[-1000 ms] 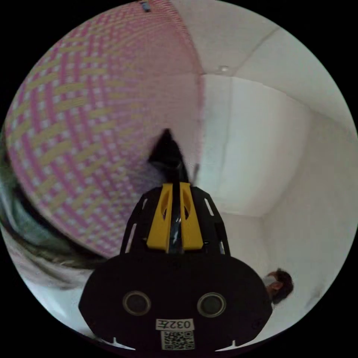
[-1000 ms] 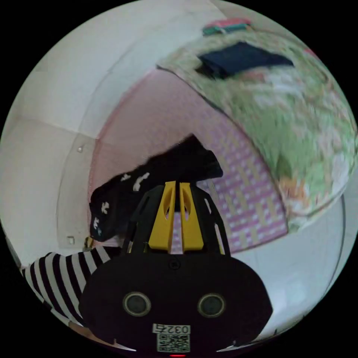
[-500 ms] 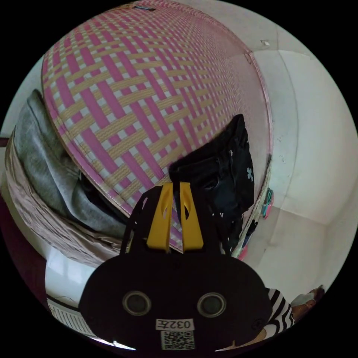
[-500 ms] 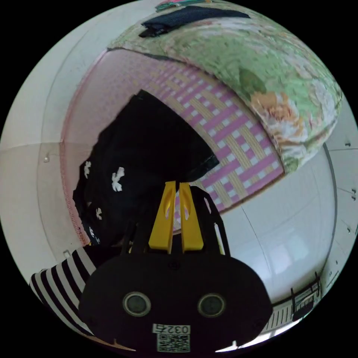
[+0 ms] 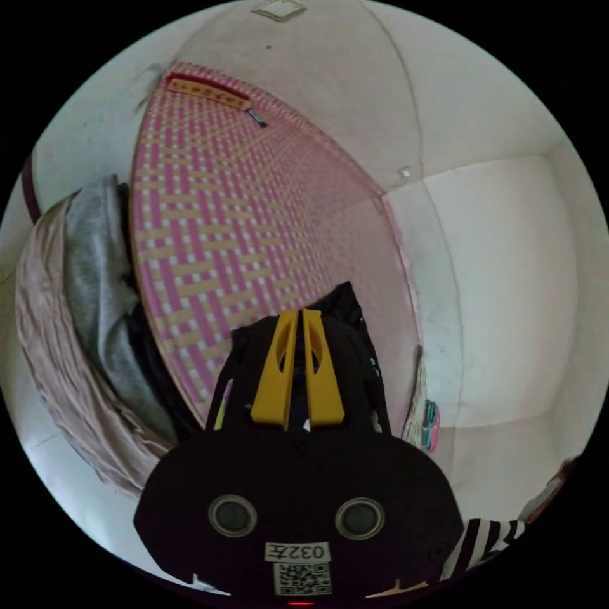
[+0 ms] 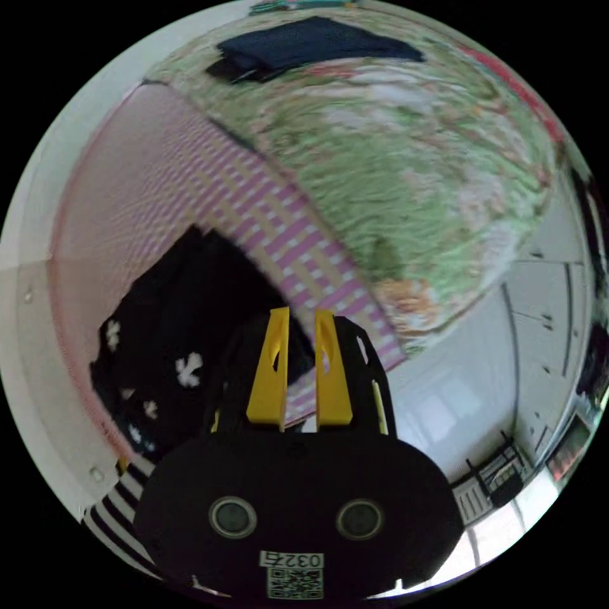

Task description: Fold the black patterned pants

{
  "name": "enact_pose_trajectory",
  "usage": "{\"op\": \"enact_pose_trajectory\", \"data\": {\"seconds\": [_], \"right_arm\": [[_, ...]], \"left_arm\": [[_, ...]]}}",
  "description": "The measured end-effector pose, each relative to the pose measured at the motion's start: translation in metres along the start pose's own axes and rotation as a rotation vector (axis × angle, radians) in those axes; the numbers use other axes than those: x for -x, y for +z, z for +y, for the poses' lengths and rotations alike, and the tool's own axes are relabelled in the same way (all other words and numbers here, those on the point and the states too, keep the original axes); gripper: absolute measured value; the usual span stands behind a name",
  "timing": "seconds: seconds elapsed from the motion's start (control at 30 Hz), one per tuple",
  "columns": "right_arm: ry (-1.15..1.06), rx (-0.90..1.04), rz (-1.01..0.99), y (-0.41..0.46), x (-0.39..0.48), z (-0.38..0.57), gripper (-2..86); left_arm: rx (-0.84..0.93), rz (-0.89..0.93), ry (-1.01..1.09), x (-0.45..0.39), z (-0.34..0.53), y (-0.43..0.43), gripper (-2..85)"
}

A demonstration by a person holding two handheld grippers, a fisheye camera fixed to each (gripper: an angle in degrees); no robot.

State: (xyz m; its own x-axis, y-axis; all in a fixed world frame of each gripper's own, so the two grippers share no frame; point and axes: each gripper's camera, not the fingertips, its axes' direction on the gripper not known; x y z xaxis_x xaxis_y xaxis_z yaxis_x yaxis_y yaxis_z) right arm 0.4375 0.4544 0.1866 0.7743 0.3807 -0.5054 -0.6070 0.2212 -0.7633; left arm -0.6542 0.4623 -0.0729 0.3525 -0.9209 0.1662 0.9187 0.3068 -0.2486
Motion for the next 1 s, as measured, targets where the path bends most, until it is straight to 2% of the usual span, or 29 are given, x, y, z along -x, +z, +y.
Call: {"op": "enact_pose_trajectory", "data": {"seconds": [0.07, 0.13, 0.2, 0.4, 0.53, 0.67, 0.73, 0.83, 1.0], "right_arm": [[-0.044, -0.076, -0.132, -0.007, -0.005, -0.006, 7.4], [-0.191, -0.103, -0.261, -0.006, 0.021, -0.017, 7.3], [-0.359, -0.042, -0.228, 0.010, 0.076, -0.040, 8.0], [-0.448, 0.132, -0.214, 0.057, 0.131, -0.107, 11.1], [-0.512, 0.212, -0.269, 0.069, 0.143, -0.119, 9.9], [-0.640, 0.276, -0.124, 0.076, 0.177, -0.116, 5.0], [-0.710, 0.245, -0.074, 0.064, 0.196, -0.115, 0.5], [-0.828, 0.099, -0.071, 0.009, 0.230, -0.112, -0.7], [-0.916, -0.416, -0.254, -0.157, 0.224, -0.072, -1.0]], "left_arm": [[0.035, 0.061, 0.041, -0.016, 0.005, 0.019, -1.3], [0.100, 0.105, 0.079, -0.032, 0.009, 0.045, -1.2], [0.184, 0.162, 0.115, -0.051, 0.018, 0.085, -1.0], [0.406, 0.292, 0.133, -0.091, 0.039, 0.171, -0.9], [0.476, 0.301, 0.181, -0.106, 0.043, 0.190, -0.9], [0.480, 0.325, 0.121, -0.100, 0.036, 0.206, -0.9], [0.467, 0.368, 0.075, -0.098, 0.030, 0.213, -0.9], [0.461, 0.374, 0.040, -0.100, 0.016, 0.227, -0.9], [0.443, 0.350, 0.035, -0.105, -0.013, 0.233, -0.9]]}}
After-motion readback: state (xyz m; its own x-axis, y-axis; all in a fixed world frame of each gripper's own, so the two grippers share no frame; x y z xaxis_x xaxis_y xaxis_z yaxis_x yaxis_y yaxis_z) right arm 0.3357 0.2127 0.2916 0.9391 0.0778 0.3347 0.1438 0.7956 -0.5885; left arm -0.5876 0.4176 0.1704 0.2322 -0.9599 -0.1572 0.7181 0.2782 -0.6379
